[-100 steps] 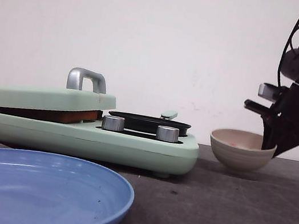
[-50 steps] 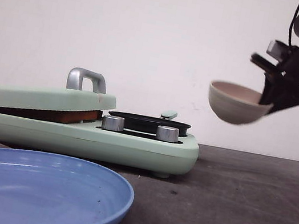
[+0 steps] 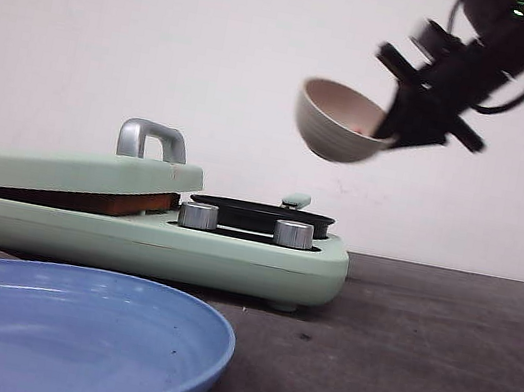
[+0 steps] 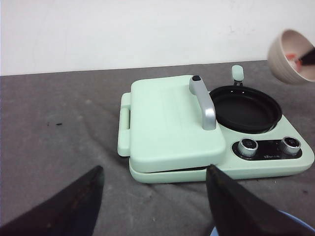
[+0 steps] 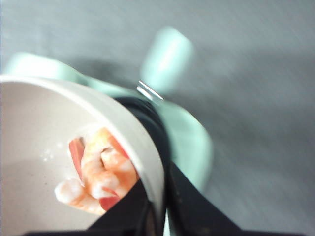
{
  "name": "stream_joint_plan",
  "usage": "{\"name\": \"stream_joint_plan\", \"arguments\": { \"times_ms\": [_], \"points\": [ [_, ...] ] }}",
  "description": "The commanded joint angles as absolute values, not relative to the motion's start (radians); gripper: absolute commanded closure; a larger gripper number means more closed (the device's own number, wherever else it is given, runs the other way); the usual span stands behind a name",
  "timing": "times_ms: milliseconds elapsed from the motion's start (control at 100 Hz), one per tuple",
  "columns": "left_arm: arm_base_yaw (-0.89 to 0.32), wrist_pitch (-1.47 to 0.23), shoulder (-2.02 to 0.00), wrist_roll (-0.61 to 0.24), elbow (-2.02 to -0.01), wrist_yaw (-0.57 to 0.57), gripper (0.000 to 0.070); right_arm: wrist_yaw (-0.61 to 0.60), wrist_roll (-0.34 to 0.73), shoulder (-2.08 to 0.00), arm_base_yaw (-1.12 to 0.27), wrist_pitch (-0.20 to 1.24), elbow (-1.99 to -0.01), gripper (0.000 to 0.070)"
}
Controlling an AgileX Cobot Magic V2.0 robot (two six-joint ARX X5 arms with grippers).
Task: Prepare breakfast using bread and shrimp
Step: 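Grip the bowl rim with the right gripper and lift it, then tilt the bowl over the frying pan with the right gripper, pouring shrimp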
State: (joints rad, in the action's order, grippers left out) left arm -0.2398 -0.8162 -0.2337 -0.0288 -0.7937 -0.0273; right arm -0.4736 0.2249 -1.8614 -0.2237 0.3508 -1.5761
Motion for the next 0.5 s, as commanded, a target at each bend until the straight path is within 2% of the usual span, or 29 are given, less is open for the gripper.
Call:
{"name": "stream_joint_plan", "arguments": {
  "times_ms": [0,120,220,490],
  "points": [
    [-0.242,-0.819,-0.233,-0.038,-0.799,-0.03,0.035,-0.451,0.23,-1.86,-0.252,0.291,-1.594,0.07],
    [-0.242,-0.836,-0.233,-0.038,-0.799,-0.03,0.035,-0.337,0.191,-1.86,-0.311,0.203,-1.594,0.07],
    [-0.242,-0.85,-0.233,-0.038,-0.799,-0.03,0.035,-0.214,0.107,-1.86,-0.361,0.141,-1.594,0.07],
    [-0.242,-0.852,-0.233,-0.038,-0.799,-0.031,0.0351,0.131,-0.298,-1.86,-0.485,0.012,-1.594,0.07]
  ]
}}
